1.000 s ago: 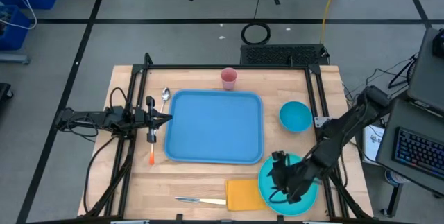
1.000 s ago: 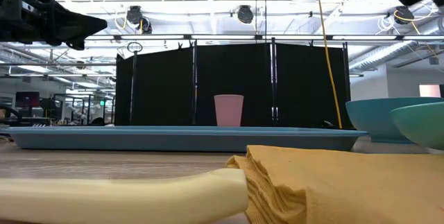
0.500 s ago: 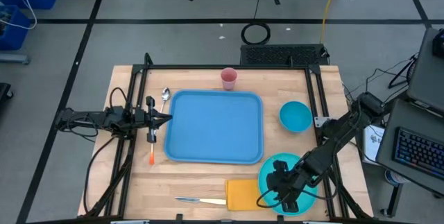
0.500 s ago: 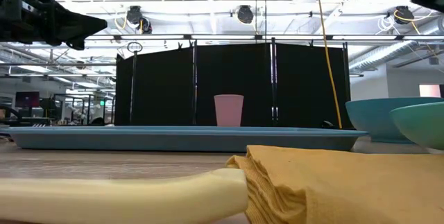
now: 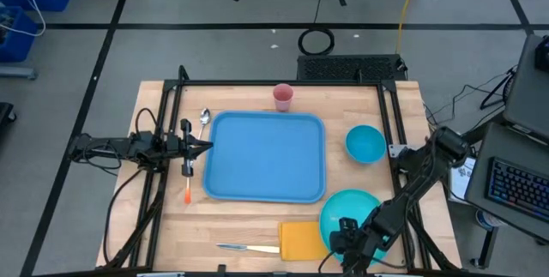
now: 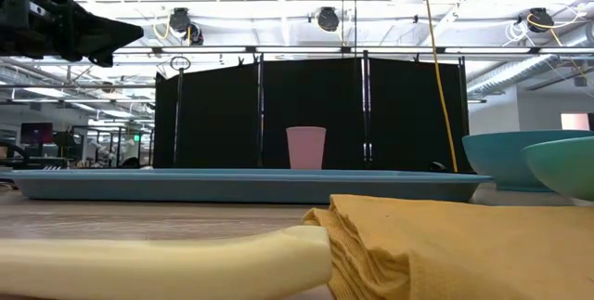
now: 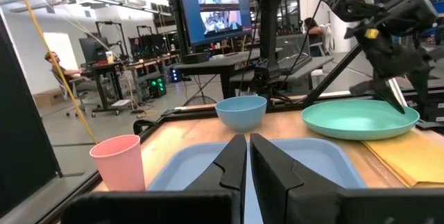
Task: Set up tray
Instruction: Put the blue plate on the blue serving tray
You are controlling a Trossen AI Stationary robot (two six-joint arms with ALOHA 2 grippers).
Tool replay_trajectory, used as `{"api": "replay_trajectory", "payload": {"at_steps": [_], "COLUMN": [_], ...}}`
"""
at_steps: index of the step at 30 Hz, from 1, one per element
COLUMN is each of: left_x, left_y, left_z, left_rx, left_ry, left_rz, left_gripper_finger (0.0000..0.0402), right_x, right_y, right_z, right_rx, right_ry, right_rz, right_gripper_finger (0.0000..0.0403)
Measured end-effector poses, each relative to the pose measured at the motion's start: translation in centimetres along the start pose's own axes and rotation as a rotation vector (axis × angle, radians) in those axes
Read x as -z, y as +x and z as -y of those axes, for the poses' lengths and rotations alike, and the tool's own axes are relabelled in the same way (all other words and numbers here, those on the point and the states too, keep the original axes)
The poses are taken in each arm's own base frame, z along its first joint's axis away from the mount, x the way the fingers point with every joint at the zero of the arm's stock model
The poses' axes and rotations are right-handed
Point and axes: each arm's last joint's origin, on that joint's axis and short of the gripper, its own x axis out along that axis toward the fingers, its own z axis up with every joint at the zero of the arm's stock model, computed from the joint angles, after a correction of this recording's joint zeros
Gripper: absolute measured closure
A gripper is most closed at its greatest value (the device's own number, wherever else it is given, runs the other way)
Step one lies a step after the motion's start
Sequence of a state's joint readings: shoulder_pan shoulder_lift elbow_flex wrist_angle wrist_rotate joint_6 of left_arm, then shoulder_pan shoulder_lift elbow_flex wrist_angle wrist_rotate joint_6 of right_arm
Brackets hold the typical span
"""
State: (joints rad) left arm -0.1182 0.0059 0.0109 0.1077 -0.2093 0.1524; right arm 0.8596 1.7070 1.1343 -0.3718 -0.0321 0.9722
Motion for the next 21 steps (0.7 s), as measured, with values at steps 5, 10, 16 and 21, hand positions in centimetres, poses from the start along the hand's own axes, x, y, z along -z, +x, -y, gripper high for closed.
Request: {"api": "replay_trajectory", "payload": {"at_steps": [5, 10, 16, 21], "left_x": [0.0, 0.0, 0.0, 0.0], "left_y": [0.0, 0.0, 0.0, 0.0], "left_z": [0.0, 0.0, 0.0, 0.0], "left_rx": [0.001, 0.0, 0.0, 0.0], "left_ry": [0.0, 0.0, 0.0, 0.0], "left_rz": [-0.001, -0.001, -0.001, -0.001], "left_gripper_finger": [0.0376, 0.0376, 0.0376, 0.0376], "right_x": [0.0, 0.1, 0.1, 0.1], "right_y": [0.8, 1.6, 1.7, 1.8], "right_z": [-0.1, 0.1, 0.2, 0.2], "right_rx": [-0.006, -0.002, 0.0, 0.01], "right_ry": [-0.001, -0.002, -0.023, -0.066], "right_rz": [0.005, -0.025, -0.026, -0.028], "right_gripper_finger": [0.019, 0.019, 0.019, 0.0193]}}
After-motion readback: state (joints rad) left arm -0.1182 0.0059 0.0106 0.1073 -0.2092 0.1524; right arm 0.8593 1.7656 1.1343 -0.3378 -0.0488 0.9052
